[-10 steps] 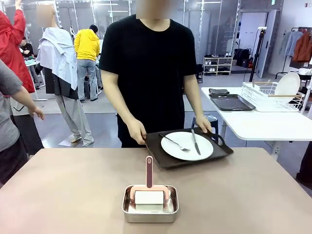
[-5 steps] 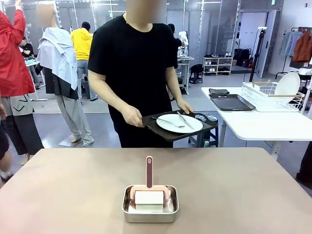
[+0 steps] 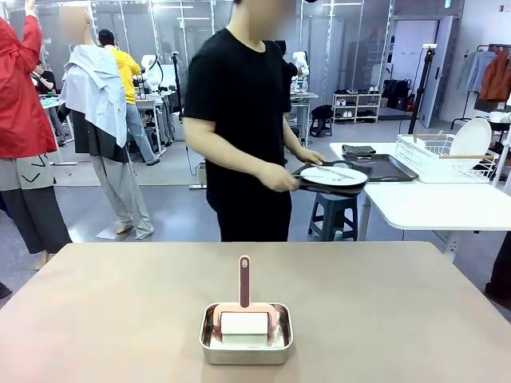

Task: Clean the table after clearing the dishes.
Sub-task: When the right (or left) Handle tray is removed, use the right hand (or left hand) to clean the right (or left) side of the table with the Lint Roller.

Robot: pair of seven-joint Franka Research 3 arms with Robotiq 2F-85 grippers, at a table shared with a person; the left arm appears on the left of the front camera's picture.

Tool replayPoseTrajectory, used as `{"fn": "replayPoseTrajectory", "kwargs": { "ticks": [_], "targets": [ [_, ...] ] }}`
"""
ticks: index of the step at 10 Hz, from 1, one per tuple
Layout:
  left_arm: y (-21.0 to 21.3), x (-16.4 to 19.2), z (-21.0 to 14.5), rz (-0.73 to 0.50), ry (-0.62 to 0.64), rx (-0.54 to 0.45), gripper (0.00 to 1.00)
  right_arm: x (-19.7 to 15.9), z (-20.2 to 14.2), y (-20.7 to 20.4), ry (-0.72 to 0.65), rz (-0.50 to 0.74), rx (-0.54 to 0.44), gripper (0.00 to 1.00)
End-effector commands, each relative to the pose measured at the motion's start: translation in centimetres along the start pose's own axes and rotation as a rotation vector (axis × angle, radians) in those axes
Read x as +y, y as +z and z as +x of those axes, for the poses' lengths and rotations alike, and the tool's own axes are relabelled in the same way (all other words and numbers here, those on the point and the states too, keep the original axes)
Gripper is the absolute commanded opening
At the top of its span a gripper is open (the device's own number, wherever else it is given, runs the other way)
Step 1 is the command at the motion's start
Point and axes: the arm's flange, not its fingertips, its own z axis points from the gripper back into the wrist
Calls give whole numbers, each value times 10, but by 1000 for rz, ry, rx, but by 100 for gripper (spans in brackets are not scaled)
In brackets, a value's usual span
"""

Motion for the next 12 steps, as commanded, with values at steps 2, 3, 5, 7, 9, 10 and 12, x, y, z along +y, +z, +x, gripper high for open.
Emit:
{"fn": "replayPoseTrajectory", "kwargs": {
  "ticks": [2,3,5,7,9,10,12],
  "targets": [
    [2,-1,0,-22,4,-11,100,133,28,-49,420,-54,133,100],
    [2,-1,0,-22,4,-11,100,187,22,-94,557,-73,225,100],
    [2,-1,0,-22,4,-11,100,263,-32,-190,787,-78,461,100],
    [2,-1,0,-22,4,-11,100,311,-117,-281,1063,-165,670,100],
    [2,-1,0,-22,4,-11,100,324,-169,-340,1285,-235,772,100],
    [2,-1,0,-22,4,-11,100,322,-183,-360,1355,-272,800,100],
    [2,-1,0,-22,4,-11,100,323,-190,-376,1407,-289,801,100]
  ]
}}
